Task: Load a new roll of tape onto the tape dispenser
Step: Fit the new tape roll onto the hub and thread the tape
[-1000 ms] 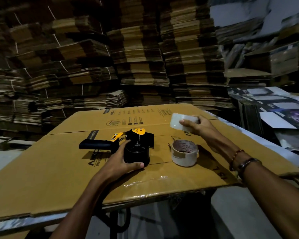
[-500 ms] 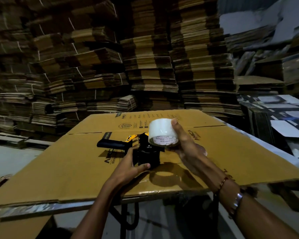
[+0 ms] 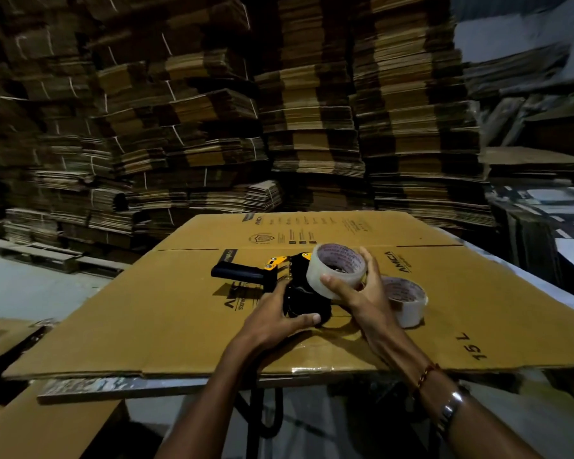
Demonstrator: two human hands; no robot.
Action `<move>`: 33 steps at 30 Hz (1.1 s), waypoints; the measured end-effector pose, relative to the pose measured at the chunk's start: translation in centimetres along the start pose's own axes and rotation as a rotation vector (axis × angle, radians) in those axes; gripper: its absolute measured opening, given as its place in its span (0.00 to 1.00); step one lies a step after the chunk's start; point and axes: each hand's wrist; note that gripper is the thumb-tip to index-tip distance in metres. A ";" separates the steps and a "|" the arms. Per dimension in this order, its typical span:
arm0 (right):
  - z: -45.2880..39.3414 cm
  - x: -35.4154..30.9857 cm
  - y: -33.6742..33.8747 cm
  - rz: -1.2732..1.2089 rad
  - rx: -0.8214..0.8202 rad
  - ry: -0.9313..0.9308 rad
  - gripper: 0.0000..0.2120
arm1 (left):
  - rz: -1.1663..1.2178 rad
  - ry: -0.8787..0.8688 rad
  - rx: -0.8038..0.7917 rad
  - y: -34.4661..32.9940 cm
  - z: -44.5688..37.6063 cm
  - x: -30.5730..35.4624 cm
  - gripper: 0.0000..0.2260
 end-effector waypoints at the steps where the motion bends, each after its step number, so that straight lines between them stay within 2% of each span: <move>1: -0.2 0.2 -0.1 0.048 -0.008 0.003 0.57 | 0.020 0.003 -0.012 0.1 -0.1 0.1 0.42; 3: -0.4 0.4 -0.4 0.117 -0.036 0.023 0.55 | 0.047 0.014 -0.021 0.1 -0.4 0.2 0.43; 7: -1.0 0.3 -1.1 0.163 -0.121 0.054 0.44 | 0.059 0.040 -0.015 0.1 -0.8 -0.3 0.45; 11: -1.2 0.2 -1.4 0.191 -0.169 0.052 0.41 | 0.083 0.041 0.001 0.0 -1.2 -1.2 0.47; 13: -1.3 0.4 -1.2 0.209 -0.190 0.046 0.45 | 0.076 0.033 0.002 -0.1 -1.4 -1.5 0.46; 17: -1.4 0.5 -0.8 0.258 -0.286 -0.011 0.59 | 0.094 0.004 0.008 0.0 -1.4 -1.3 0.47; 22: -1.7 0.6 -0.4 0.258 -0.301 -0.034 0.61 | 0.104 -0.008 0.023 0.0 -1.4 -1.2 0.47; 28: -1.6 0.6 0.6 0.221 -0.396 -0.043 0.51 | 0.083 -0.030 0.017 0.1 -1.5 -1.3 0.48; 33: -1.7 0.6 0.5 0.219 -0.358 -0.041 0.43 | 0.062 -0.068 0.022 0.0 -1.3 -1.0 0.46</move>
Point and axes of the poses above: each hand's wrist, its own z-axis away from the middle knuckle, its own y-axis out of the back of the hand, x = y × z, and after that the axes turned 12 degrees about -x, right-handed
